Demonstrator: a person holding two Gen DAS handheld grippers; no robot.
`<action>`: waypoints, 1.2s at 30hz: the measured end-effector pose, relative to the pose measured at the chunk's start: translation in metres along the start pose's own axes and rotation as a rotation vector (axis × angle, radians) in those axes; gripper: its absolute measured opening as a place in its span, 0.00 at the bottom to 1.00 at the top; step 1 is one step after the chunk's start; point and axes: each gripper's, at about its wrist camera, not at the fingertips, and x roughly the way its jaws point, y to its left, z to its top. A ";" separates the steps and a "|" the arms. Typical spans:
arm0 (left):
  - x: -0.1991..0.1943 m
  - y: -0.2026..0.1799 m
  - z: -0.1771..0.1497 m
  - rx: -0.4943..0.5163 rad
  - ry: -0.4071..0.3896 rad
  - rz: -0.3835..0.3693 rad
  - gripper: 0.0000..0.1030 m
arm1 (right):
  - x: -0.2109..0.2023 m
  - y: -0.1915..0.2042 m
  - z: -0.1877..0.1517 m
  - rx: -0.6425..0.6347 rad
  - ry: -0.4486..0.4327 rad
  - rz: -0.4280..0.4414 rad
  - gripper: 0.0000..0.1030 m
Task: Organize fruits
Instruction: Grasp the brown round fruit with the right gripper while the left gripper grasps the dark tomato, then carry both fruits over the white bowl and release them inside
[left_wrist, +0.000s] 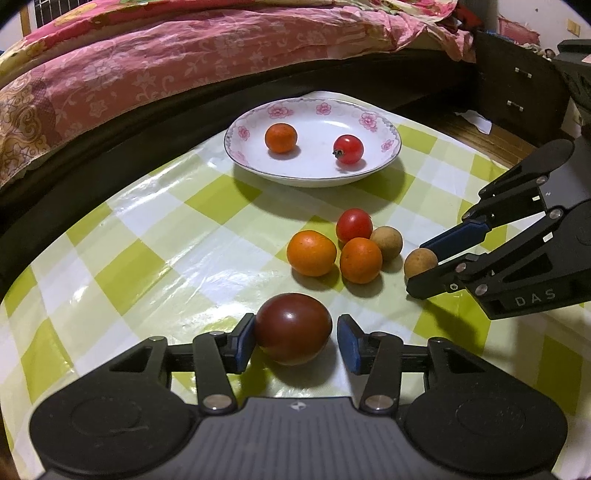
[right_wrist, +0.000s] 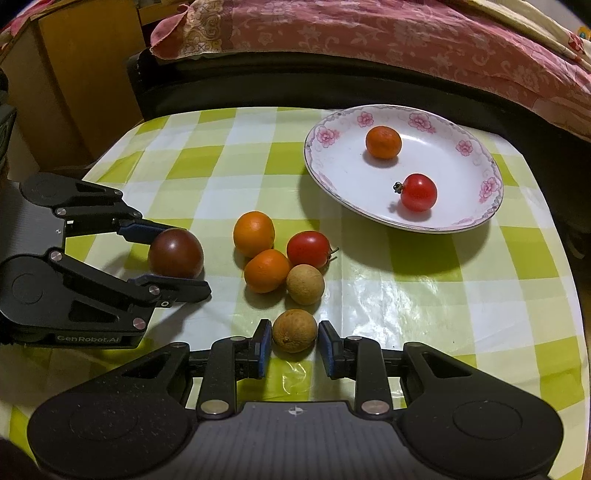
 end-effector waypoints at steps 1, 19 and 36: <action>0.000 0.000 0.000 0.000 0.002 0.001 0.52 | 0.000 0.001 0.000 -0.001 0.000 -0.002 0.24; -0.009 -0.006 0.012 -0.022 0.008 -0.010 0.45 | -0.005 0.003 0.006 0.004 -0.002 -0.031 0.22; 0.008 -0.013 0.077 -0.058 -0.097 -0.005 0.45 | -0.021 -0.033 0.033 0.125 -0.119 -0.098 0.22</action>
